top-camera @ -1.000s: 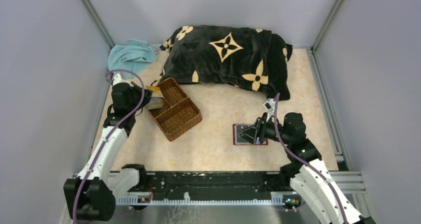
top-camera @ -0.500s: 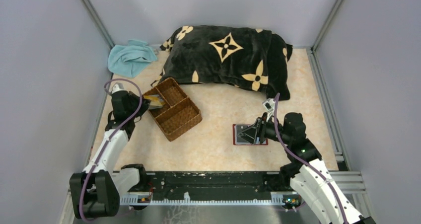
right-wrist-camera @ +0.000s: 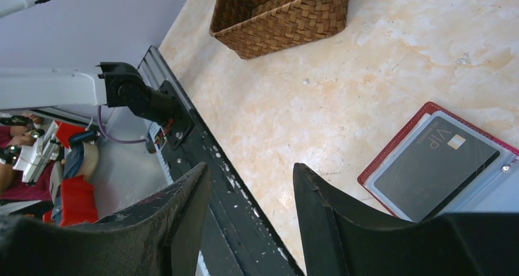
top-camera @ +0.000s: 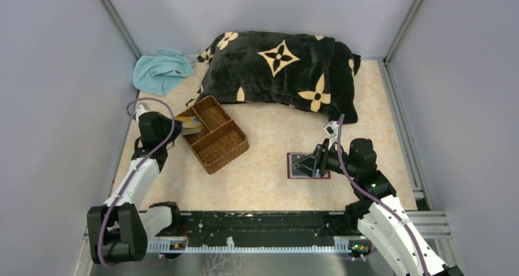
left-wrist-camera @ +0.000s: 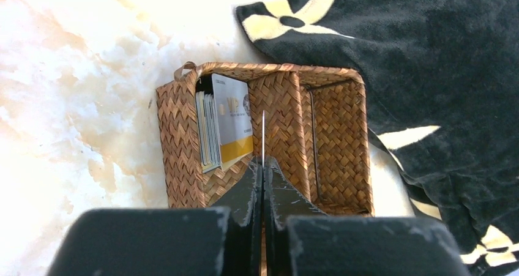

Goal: Take the credit cards out of the card holder

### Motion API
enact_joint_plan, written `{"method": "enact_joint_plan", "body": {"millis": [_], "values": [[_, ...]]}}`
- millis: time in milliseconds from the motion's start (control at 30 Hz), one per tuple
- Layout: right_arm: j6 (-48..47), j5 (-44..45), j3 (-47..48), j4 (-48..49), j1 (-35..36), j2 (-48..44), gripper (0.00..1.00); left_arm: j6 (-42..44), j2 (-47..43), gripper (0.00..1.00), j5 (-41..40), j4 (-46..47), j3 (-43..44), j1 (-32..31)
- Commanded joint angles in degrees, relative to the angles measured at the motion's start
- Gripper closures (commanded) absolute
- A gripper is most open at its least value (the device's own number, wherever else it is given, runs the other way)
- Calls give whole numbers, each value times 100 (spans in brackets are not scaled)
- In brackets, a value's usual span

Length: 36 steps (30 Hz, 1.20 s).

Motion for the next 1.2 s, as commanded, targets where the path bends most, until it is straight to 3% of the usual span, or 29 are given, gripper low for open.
{"method": "enact_joint_plan", "body": {"millis": [0,200,300,400,467,633,767,900,933,1000,1033,1067,1167], "values": [[-59,-1,47,301,23,33,47,-91,151,100,-230,432,52,67],[-75,-10,55,307,19,95,47,-177,603,97,-219,569,208,111],[-81,-1,59,271,18,86,47,-197,739,83,-232,761,199,132],[-89,-1,59,242,18,51,47,-195,865,56,-224,663,299,137],[-81,7,53,239,18,37,47,-195,816,45,-393,329,405,134],[-84,-1,39,263,18,39,47,-239,188,41,-896,-103,384,137],[-81,34,42,231,18,36,47,-75,-493,43,-962,-470,469,132],[-43,496,4,43,18,112,49,307,-1056,43,489,-60,281,-3],[-20,665,-16,4,18,164,55,314,-1167,45,630,-42,220,-164],[83,1156,-65,-73,18,228,79,378,-1425,59,536,-173,139,-755],[167,1473,-131,-80,18,203,98,427,-1527,77,384,-228,99,-1153],[255,1753,-216,-46,21,154,100,480,-1618,96,287,-232,32,-1585],[409,2213,-402,103,18,135,100,351,-1640,100,376,-21,-219,-2654]]}}
